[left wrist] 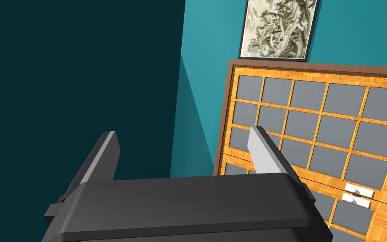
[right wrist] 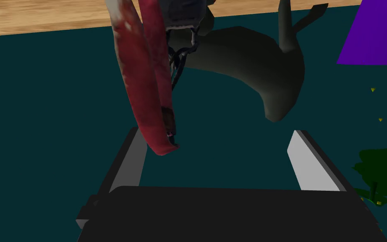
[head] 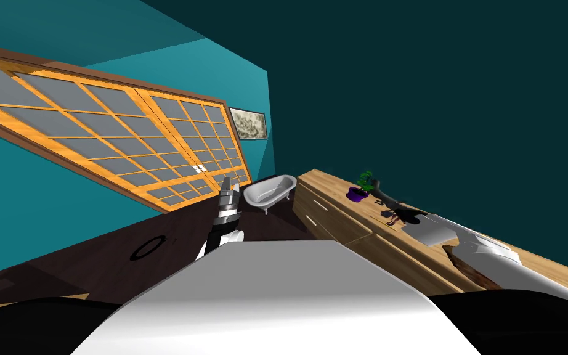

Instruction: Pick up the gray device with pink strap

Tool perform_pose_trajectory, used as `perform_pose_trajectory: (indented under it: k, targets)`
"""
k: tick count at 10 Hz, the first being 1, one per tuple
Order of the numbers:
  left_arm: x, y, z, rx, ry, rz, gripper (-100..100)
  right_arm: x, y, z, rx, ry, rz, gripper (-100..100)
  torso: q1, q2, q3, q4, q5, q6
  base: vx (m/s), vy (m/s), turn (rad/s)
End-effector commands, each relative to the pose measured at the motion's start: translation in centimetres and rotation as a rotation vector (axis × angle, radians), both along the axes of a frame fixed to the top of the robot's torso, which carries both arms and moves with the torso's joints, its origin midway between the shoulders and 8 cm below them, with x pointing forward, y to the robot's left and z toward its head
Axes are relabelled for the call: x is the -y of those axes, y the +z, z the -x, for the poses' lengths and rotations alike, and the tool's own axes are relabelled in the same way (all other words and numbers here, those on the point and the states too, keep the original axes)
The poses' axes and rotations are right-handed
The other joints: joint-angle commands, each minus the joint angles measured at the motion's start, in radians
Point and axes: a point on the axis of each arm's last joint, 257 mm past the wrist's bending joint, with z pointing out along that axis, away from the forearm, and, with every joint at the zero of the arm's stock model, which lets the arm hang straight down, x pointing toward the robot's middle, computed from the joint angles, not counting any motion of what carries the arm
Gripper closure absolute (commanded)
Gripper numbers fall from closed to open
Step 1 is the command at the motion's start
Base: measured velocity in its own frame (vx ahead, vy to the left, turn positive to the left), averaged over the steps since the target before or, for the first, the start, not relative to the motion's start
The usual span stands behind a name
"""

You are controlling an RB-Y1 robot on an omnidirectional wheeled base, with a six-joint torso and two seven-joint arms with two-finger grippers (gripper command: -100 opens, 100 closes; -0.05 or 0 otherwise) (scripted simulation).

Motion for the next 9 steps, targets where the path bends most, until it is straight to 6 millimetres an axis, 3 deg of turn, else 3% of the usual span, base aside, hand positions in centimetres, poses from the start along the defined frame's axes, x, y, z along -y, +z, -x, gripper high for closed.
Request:
perform_pose_trajectory:
  k: [1,9]
  targets:
    - [0.0,0.0,0.0,0.0,0.0,0.0,0,1.4,0.7,0.8,0.017,-0.005,0.018,-100,0.0,0.0,0.0,0.0,0.0,0.0,0.045,0.047,0.026]
    - [0.0,0.0,0.0,0.0,0.0,0.0,0,3.3,2.1,1.3,0.04,0.02,0.077,-100,-0.001,0.002,0.001,0.0,0.0,0.0,0.014,0.017,0.007]
